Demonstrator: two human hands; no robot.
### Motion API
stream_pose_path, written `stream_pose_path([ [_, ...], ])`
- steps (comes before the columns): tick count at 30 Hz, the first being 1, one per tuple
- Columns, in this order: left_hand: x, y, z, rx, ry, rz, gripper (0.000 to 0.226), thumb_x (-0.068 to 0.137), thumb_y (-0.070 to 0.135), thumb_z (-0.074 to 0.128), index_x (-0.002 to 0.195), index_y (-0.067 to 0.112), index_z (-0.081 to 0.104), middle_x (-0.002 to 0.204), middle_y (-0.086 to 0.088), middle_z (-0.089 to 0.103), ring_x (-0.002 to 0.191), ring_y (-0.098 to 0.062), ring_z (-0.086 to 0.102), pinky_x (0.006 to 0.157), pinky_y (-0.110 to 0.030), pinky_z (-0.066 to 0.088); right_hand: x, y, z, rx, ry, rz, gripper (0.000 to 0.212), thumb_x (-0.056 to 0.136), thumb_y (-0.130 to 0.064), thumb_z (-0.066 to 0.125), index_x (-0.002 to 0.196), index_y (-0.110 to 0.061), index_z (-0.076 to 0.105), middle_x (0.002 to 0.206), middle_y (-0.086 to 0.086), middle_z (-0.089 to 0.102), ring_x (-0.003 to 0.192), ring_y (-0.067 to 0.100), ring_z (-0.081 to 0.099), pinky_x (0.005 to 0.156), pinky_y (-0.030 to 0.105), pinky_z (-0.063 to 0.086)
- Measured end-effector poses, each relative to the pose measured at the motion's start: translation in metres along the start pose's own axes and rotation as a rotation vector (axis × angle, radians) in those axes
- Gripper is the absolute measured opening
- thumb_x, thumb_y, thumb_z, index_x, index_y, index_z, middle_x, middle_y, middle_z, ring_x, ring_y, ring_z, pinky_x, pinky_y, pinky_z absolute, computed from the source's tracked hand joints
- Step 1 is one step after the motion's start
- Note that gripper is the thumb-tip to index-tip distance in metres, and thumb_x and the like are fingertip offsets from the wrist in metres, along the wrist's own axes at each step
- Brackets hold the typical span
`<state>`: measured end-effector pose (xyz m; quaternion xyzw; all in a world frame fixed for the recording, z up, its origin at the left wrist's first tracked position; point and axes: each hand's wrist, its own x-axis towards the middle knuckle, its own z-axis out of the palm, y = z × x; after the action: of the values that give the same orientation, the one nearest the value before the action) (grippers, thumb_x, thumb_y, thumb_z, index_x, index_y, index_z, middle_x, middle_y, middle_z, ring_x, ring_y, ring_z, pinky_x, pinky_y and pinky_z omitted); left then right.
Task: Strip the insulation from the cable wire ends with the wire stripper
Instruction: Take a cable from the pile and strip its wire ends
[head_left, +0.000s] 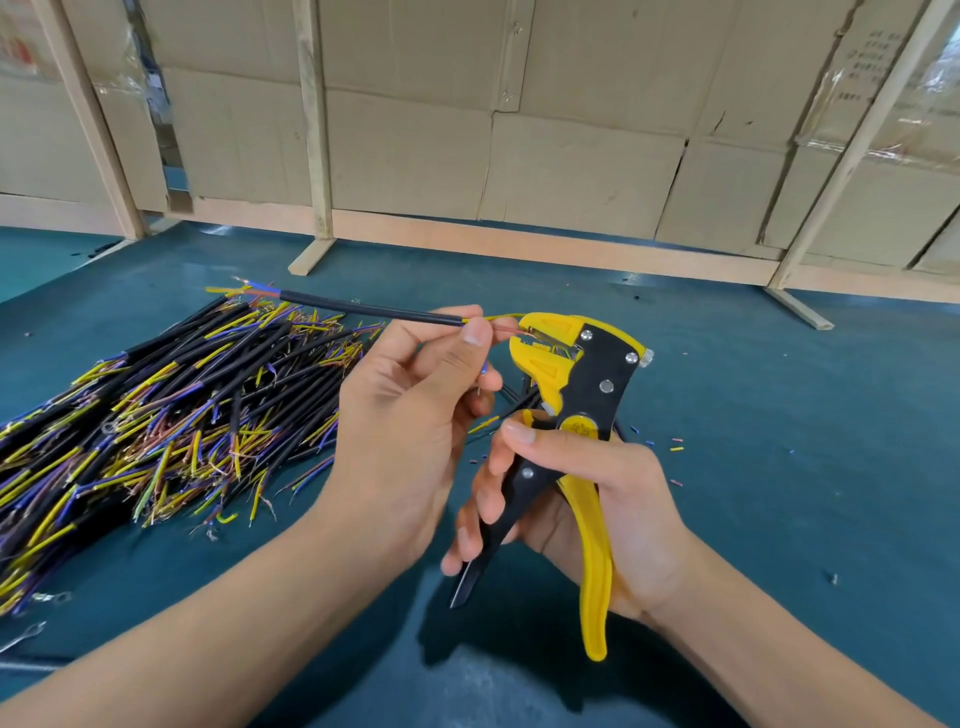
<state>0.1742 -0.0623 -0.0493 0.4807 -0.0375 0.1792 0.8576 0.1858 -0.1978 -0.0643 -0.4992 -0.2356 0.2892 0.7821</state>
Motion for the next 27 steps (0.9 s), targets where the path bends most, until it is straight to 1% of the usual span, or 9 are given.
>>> stream_pose_path([
  [1,-0.001,0.0,0.0,0.016,0.002,-0.01,0.015,0.085,0.02,0.067,0.097,0.01,0.066,0.08,-0.002,0.072,0.066,-0.016,0.05,0.058,-0.028,0.043,0.0,0.001,-0.001,-0.01,0.001,-0.008,0.024,0.093,-0.02,0.06,0.078,-0.001,0.062,0.07,0.02,0.061,0.066,0.04,0.064,0.073,0.082,0.038],
  [3,0.0,-0.001,-0.001,0.028,0.0,-0.005,0.014,0.084,0.02,0.068,0.095,0.012,0.068,0.082,-0.002,0.072,0.067,-0.017,0.049,0.06,-0.029,0.043,0.0,0.001,-0.002,-0.018,-0.002,-0.013,0.025,0.094,-0.02,0.06,0.077,-0.002,0.062,0.07,0.019,0.061,0.067,0.04,0.064,0.075,0.083,0.038],
  [7,0.0,0.0,0.0,0.019,0.005,0.02,0.013,0.084,0.018,0.068,0.094,0.011,0.068,0.094,-0.007,0.075,0.066,-0.012,0.051,0.064,-0.026,0.044,0.0,0.001,0.0,0.016,-0.025,0.007,0.028,0.093,-0.02,0.061,0.074,-0.001,0.062,0.069,0.018,0.061,0.066,0.039,0.063,0.074,0.064,0.052],
  [11,0.0,0.002,0.0,-0.001,-0.011,0.0,0.015,0.084,0.019,0.067,0.096,0.01,0.068,0.097,-0.008,0.075,0.066,-0.012,0.051,0.062,-0.025,0.044,0.001,0.001,0.0,0.025,-0.025,0.003,0.027,0.093,-0.02,0.061,0.075,-0.001,0.062,0.069,0.018,0.061,0.066,0.039,0.063,0.074,0.061,0.053],
  [16,-0.001,0.005,0.001,0.025,-0.033,-0.047,0.02,0.088,0.02,0.064,0.102,0.007,0.066,0.086,-0.001,0.072,0.066,-0.014,0.049,0.061,-0.028,0.043,0.001,0.002,-0.003,-0.014,0.001,-0.007,0.028,0.092,-0.024,0.062,0.073,-0.003,0.062,0.069,0.017,0.061,0.067,0.04,0.064,0.078,0.078,0.037],
  [18,-0.001,0.006,0.002,0.002,-0.03,-0.061,0.017,0.09,0.02,0.063,0.102,0.008,0.065,0.083,0.0,0.069,0.067,-0.015,0.048,0.061,-0.027,0.043,0.0,0.002,-0.002,0.006,-0.016,-0.011,0.029,0.093,-0.023,0.062,0.073,-0.002,0.062,0.069,0.018,0.061,0.067,0.04,0.064,0.078,0.074,0.042],
  [20,-0.002,0.008,0.003,-0.033,-0.036,-0.124,0.016,0.094,0.02,0.061,0.103,0.008,0.064,0.076,0.001,0.063,0.064,-0.016,0.046,0.052,-0.025,0.045,0.0,0.003,-0.002,0.028,-0.034,-0.011,0.028,0.093,-0.021,0.062,0.074,-0.001,0.063,0.07,0.018,0.062,0.067,0.039,0.064,0.076,0.071,0.047],
  [23,-0.004,0.01,0.002,-0.065,-0.078,-0.237,0.013,0.096,0.026,0.06,0.095,0.014,0.064,0.071,-0.003,0.053,0.048,-0.018,0.046,0.03,-0.022,0.039,-0.001,0.004,-0.003,-0.012,-0.03,-0.017,0.027,0.091,-0.023,0.065,0.073,-0.002,0.064,0.069,0.017,0.062,0.067,0.039,0.064,0.076,0.085,0.034],
  [27,-0.005,0.011,0.002,-0.026,-0.108,-0.278,0.018,0.095,0.032,0.062,0.084,0.018,0.062,0.069,-0.003,0.051,0.038,-0.019,0.045,0.029,-0.022,0.039,0.0,0.006,-0.005,-0.066,0.031,-0.005,0.028,0.083,-0.028,0.072,0.074,-0.004,0.063,0.069,0.019,0.062,0.073,0.04,0.059,0.076,0.089,0.026],
])
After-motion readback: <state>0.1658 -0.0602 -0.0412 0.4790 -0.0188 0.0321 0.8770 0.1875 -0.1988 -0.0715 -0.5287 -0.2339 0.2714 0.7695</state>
